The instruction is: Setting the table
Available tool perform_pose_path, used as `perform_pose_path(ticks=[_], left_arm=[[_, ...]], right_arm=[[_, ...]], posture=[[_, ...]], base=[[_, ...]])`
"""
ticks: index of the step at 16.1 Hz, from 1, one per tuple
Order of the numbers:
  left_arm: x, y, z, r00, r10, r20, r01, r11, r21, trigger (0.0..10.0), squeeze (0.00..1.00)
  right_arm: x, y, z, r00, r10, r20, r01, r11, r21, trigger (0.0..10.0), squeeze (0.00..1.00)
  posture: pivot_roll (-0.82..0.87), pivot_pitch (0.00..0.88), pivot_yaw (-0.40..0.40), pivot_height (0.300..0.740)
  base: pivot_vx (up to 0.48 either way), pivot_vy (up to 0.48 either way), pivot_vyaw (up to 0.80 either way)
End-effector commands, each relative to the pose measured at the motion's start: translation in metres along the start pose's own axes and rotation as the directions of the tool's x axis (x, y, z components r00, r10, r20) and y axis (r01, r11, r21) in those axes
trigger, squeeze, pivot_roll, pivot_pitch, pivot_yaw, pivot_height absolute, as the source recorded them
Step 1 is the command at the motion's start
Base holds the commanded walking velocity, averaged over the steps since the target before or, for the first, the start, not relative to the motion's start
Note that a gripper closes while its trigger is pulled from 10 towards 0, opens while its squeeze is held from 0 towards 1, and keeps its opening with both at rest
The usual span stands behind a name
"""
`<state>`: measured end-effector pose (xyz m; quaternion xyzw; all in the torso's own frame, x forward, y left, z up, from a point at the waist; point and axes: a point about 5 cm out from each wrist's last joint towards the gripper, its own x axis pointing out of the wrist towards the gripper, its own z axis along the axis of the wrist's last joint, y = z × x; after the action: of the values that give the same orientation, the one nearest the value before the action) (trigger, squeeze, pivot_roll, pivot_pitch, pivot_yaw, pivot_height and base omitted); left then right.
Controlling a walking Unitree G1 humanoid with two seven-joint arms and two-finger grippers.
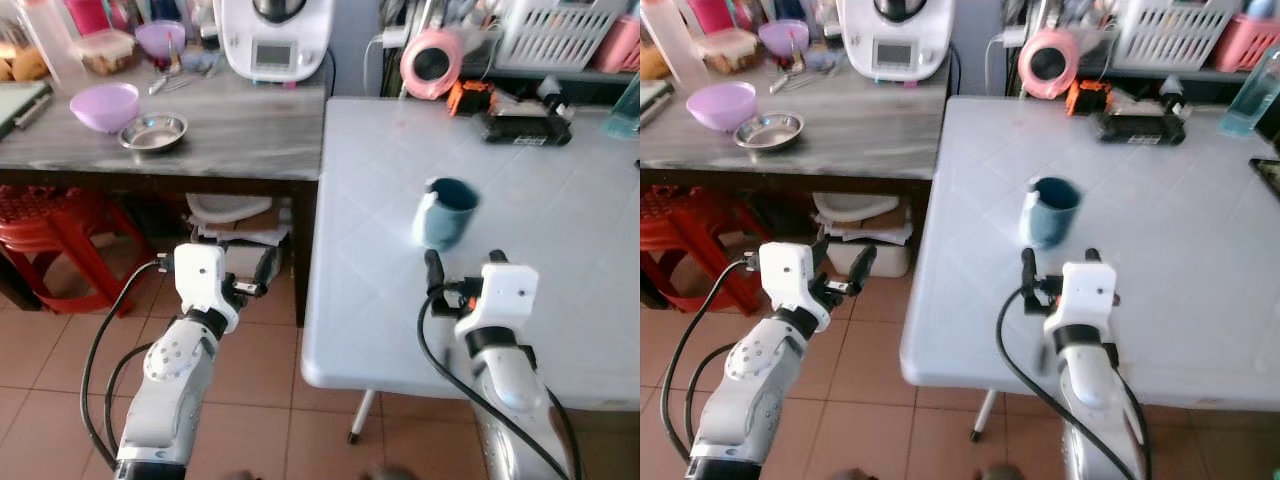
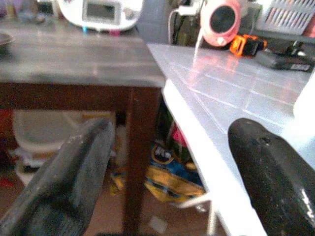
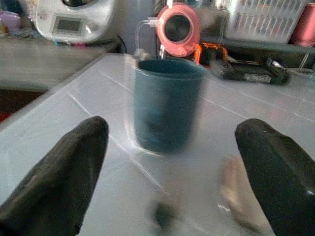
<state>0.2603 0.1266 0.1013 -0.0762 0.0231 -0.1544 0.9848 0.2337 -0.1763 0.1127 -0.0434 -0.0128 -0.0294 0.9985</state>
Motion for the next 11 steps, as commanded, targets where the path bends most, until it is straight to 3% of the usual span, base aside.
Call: perform_pose_path(ticks=[1,11], left_arm=[[0.001,0.001,0.002,1.000,-0.011,0.002,0.011,1.000,0.015,10.0,0.00],[0.001,0.004,-0.002,0.997,-0.062,-0.046,0.064,0.998,0.027,10.0,0.00]], right_arm=[[0.000,0.001,0.000,1.000,0.006,-0.006,-0.006,1.000,0.014,10.0,0.00],[0.006,0.012,-0.021,0.977,0.084,-0.194,-0.076,0.996,0.050,10.0,0.00]], posture=[[-0.05,0.000,0.024,0.740],[-0.05,0.000,0.025,0.740]], base=[[0.000,0.000,0.00],[0.000,0.000,0.00]])
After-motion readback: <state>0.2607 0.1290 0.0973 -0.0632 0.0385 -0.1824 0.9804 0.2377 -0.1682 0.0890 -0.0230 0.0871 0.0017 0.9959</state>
